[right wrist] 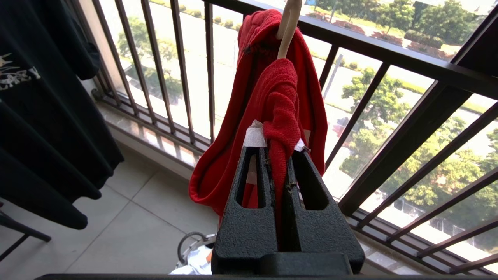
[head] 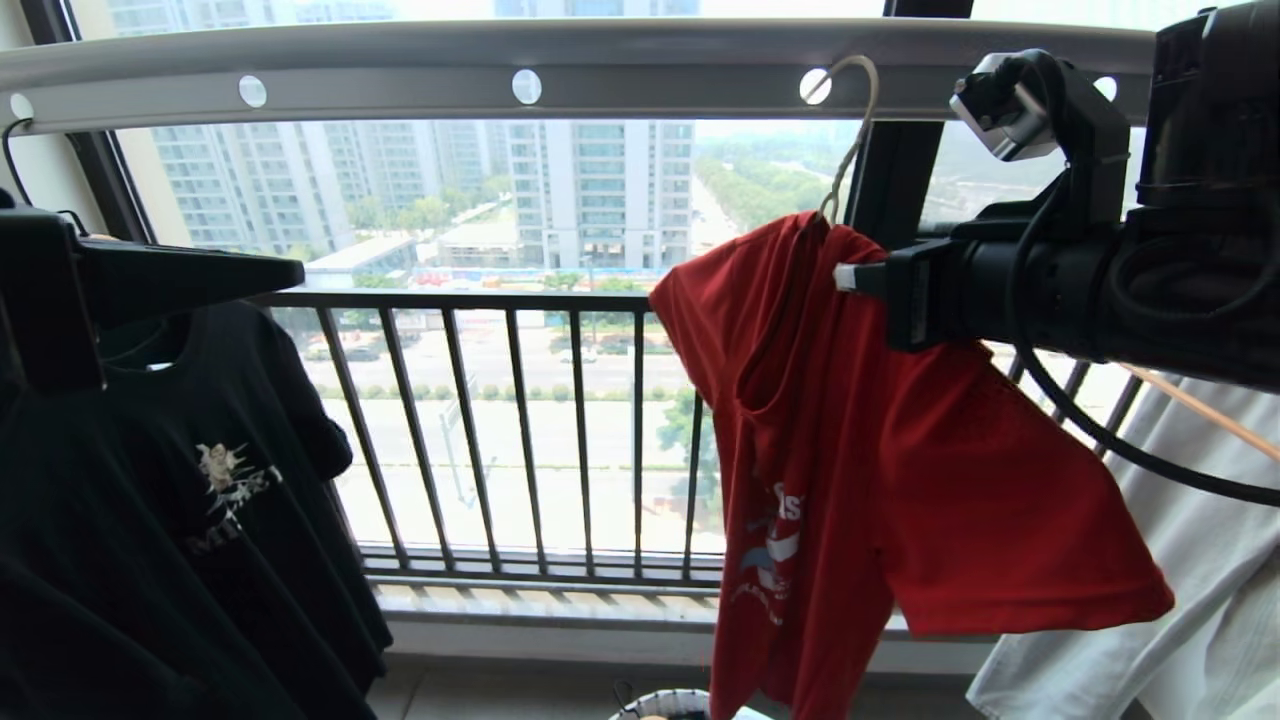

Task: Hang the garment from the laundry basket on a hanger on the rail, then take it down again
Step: Hang the clothes rack on the clothesline

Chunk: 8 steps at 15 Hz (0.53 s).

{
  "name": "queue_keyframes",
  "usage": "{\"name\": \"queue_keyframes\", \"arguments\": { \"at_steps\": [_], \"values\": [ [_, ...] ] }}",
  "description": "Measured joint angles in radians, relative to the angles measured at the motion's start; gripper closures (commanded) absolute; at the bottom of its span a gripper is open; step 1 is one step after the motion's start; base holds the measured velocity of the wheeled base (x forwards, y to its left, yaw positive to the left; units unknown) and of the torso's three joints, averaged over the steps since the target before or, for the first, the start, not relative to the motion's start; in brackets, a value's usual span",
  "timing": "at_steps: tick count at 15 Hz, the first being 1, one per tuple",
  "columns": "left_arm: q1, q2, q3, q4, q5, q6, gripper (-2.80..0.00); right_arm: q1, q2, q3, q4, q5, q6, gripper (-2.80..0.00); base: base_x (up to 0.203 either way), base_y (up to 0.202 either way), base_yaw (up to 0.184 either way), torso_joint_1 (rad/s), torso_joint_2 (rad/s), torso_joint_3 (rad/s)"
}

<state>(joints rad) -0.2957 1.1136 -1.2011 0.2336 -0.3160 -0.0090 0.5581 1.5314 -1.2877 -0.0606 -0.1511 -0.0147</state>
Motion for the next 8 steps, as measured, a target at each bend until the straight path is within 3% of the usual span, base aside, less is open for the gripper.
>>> {"name": "queue_keyframes", "arguments": {
  "at_steps": [8],
  "values": [
    [0.006,-0.009,0.000,0.000,0.000,0.000,0.00,-0.001,0.049,-0.022,0.003,-0.021,-0.017,0.00,0.000,0.000,0.000,0.000,0.00,0.000]
  ]
}}
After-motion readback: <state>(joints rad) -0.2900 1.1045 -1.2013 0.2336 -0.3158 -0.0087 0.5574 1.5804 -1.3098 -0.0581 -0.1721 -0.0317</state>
